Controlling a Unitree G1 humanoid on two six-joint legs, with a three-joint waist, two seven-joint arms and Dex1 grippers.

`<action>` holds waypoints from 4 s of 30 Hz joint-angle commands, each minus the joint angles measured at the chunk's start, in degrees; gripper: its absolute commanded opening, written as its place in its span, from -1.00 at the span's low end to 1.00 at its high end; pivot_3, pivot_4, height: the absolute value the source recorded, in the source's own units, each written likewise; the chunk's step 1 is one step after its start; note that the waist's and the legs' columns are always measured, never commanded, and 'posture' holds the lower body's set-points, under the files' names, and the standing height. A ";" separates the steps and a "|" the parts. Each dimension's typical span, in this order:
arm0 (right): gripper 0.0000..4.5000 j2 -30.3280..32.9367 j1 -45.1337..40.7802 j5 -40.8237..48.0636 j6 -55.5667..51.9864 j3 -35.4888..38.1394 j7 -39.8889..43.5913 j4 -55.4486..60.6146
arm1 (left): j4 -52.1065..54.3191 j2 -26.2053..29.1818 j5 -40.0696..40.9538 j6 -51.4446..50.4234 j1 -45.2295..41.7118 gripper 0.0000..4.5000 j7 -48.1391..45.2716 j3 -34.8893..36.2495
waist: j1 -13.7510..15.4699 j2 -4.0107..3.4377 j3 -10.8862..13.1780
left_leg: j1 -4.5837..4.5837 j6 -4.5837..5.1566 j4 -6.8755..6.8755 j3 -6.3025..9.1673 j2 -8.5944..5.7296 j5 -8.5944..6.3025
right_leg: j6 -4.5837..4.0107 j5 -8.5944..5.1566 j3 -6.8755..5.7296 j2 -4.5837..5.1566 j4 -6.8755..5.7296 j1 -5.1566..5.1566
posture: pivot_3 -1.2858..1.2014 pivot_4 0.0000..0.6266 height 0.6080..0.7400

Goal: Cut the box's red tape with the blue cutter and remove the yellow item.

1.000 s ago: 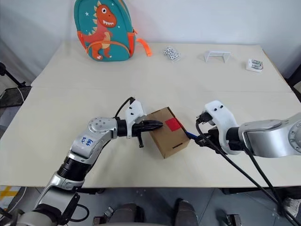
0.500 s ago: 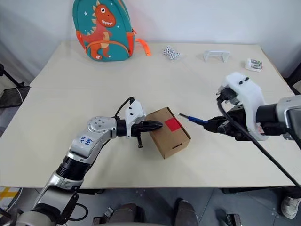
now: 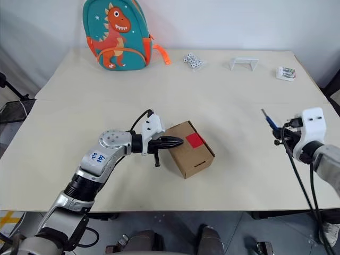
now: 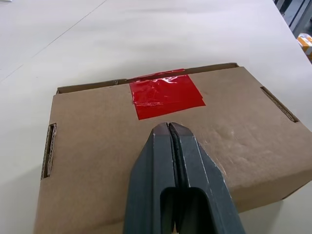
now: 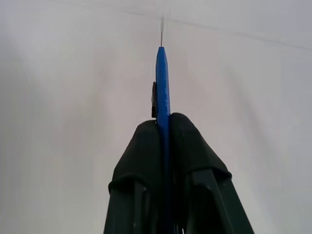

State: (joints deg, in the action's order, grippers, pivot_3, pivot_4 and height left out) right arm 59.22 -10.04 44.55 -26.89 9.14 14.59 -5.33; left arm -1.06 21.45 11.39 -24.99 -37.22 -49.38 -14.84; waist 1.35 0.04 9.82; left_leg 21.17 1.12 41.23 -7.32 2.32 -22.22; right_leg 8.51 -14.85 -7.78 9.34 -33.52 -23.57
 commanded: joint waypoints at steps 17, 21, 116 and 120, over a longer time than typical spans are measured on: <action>0.46 -8.69 1.96 -7.47 -4.33 13.29 15.24 -2.12 | -0.54 1.72 -0.90 -0.54 0.57 -1.00 -1.35 0.05 | 0.00 -0.20 -0.02 | -0.04 -0.06 -0.08 0.03 0.01 0.07 | 0.00 0.00 0.00 -0.04 -0.03 -0.01 | 0.03 -0.52 1.00; 0.98 -8.65 4.87 -6.14 -4.53 18.62 19.08 1.91 | -0.83 1.99 -0.60 0.18 0.44 -1.00 -1.91 0.52 | 0.00 -0.20 -0.02 | -0.05 -0.06 -0.08 0.02 0.01 0.07 | 0.00 0.00 0.02 -0.04 -0.02 0.00 | 0.03 -0.52 1.00; 0.96 -17.25 -12.62 66.69 -41.19 -3.30 -45.74 21.69 | -9.30 5.03 -0.11 13.18 -3.95 -1.00 -20.02 0.24 | -1.45 -0.22 0.07 | 0.04 -0.17 -0.15 0.07 0.04 0.08 | -0.02 -0.01 -0.01 -0.09 -0.24 -0.20 | 0.03 -0.52 1.00; 0.96 -15.00 -13.12 68.39 -37.68 -6.91 -46.35 22.44 | -8.99 5.10 -0.18 13.15 -3.63 -1.00 -19.93 0.25 | -1.41 -0.23 0.06 | 0.04 -0.17 -0.16 0.07 0.07 0.08 | -0.02 -0.01 -0.01 -0.08 -0.23 -0.20 | 0.03 -0.52 1.00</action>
State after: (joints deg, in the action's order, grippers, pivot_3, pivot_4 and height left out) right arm 43.44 -22.77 111.05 -66.44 2.98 -31.73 15.29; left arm -11.64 26.22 11.72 -11.97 -41.84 -69.47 -14.25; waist -0.06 -0.19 9.88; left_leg 21.21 0.96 41.07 -7.24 2.40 -22.14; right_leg 8.49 -14.85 -7.79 9.26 -33.76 -23.78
